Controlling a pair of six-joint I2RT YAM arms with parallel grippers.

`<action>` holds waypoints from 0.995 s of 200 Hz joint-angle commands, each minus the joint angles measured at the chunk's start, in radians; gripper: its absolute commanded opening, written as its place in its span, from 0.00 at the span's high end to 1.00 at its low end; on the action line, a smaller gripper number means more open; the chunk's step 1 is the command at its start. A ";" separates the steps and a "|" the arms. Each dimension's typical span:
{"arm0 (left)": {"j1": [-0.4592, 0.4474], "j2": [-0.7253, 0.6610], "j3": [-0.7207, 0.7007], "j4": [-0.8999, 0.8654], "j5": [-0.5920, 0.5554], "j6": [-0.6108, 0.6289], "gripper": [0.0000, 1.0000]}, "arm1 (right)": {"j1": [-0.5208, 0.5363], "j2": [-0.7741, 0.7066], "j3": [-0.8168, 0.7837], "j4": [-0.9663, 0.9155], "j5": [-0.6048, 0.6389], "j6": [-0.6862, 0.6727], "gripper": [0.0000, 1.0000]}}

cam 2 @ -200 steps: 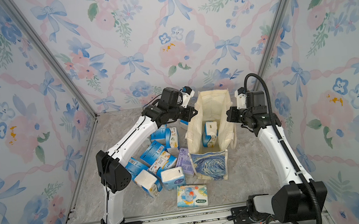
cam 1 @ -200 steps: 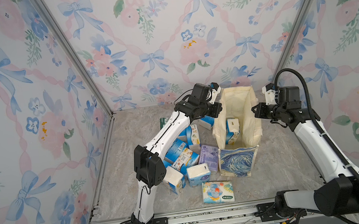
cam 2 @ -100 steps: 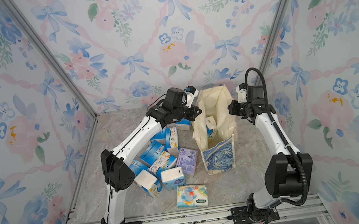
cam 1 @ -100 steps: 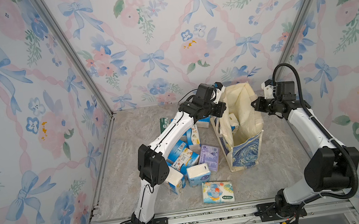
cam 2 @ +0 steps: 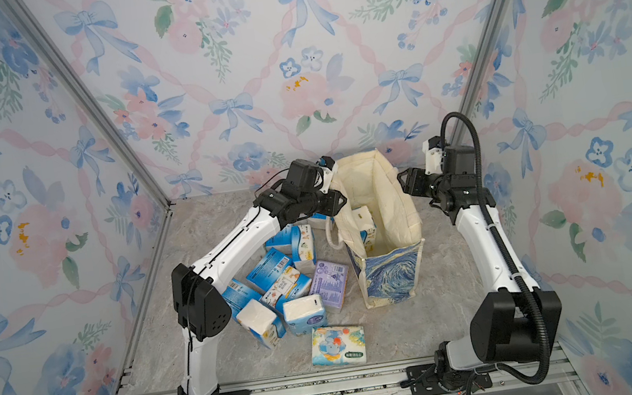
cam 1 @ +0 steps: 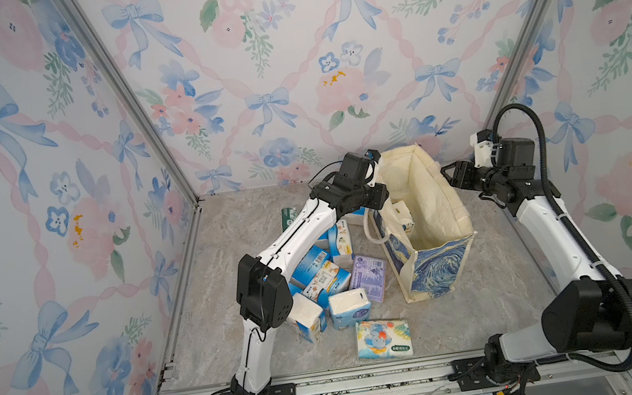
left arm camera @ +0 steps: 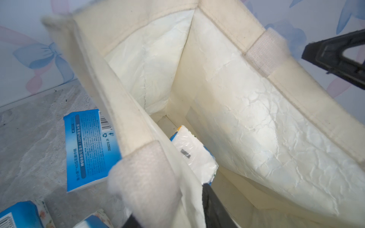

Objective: Put tissues into the canvas bag
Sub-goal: Adjust the canvas bag at the center of the board, then pick up the pack of facial tissues from the center of the board.

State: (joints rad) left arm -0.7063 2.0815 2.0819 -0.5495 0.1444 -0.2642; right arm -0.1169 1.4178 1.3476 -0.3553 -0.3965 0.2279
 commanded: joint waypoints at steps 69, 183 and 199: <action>0.008 -0.158 -0.094 -0.004 -0.144 0.029 0.29 | -0.003 -0.124 -0.056 0.012 -0.018 -0.002 0.25; 0.173 -0.575 -0.597 0.123 -0.398 -0.038 0.12 | -0.002 -0.299 -0.148 0.018 -0.026 0.024 0.19; 0.243 -0.590 -0.677 0.122 -0.382 -0.063 0.12 | 0.003 -0.340 -0.177 0.023 -0.031 0.030 0.18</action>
State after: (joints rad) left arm -0.5415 1.4986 1.5097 -0.4271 -0.2111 -0.2714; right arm -0.1169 1.1400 1.2118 -0.3511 -0.4122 0.2363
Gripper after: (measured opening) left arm 0.876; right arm 0.815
